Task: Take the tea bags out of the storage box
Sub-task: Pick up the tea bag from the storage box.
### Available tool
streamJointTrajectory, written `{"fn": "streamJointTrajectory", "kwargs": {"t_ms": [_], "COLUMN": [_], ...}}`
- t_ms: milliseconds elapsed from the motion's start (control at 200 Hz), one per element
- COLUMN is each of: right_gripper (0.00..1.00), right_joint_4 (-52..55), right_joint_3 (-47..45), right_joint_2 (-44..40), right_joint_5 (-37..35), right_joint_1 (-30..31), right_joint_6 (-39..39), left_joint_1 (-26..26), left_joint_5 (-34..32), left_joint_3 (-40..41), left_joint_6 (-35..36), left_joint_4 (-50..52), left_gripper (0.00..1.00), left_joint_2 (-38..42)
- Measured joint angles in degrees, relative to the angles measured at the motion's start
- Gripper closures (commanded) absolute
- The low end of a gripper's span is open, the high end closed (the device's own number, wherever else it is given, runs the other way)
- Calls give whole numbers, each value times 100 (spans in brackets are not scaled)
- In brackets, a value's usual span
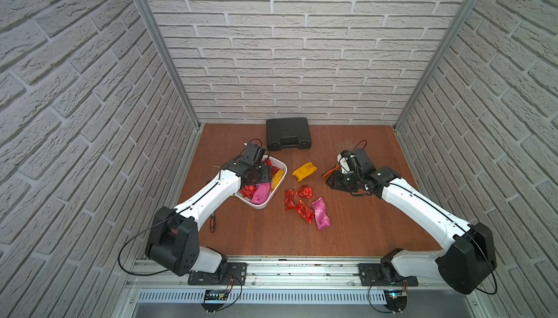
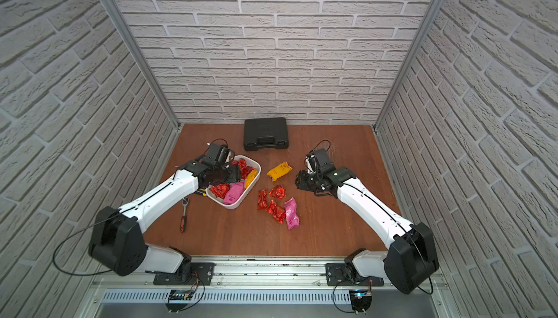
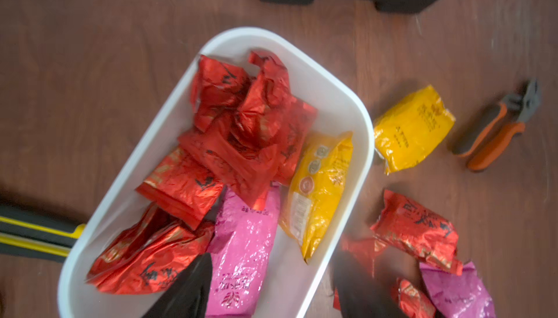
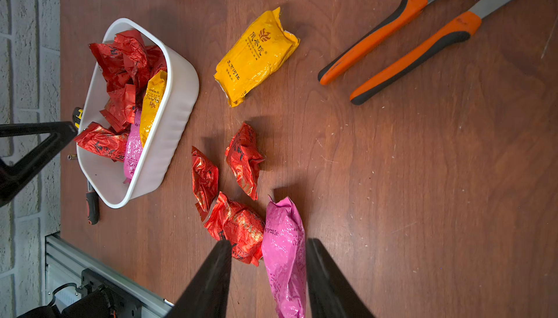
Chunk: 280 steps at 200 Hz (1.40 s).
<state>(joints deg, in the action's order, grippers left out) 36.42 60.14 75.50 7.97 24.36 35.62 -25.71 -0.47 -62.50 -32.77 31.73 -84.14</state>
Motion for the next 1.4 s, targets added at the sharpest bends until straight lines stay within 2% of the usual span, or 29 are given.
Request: {"fn": "streamJointTrajectory", "kwargs": {"t_ms": [140, 410, 610, 785, 1070, 1285, 1400], "right_gripper": [54, 54, 54, 54, 54, 54, 55], "right_joint_4": [-31, -59, -70, -83, -81, -79, -68], "right_joint_3": [0, 28, 201, 269, 280, 280, 286], "right_joint_2": [94, 339, 474, 492, 555, 555, 555], "right_joint_5": [4, 9, 57, 92, 103, 105, 105], "right_joint_1": [0, 0, 0, 0, 0, 0, 0], "right_joint_6": [0, 2, -2, -4, -7, -9, -9], "left_joint_1": [11, 70, 85, 79, -20, -39, -68], "left_joint_5": [339, 529, 728, 848, 870, 870, 868], "left_joint_3": [-249, -798, -955, -955, -962, -1021, -1021], "left_joint_6": [258, 369, 369, 356, 348, 332, 332], "left_joint_4": [-9, -20, -74, -90, -197, -179, -170], "left_gripper": [32, 34, 35, 40, 62, 88, 91], "left_joint_2": [-568, -1351, -1635, -1764, -1969, -1987, -1987]}}
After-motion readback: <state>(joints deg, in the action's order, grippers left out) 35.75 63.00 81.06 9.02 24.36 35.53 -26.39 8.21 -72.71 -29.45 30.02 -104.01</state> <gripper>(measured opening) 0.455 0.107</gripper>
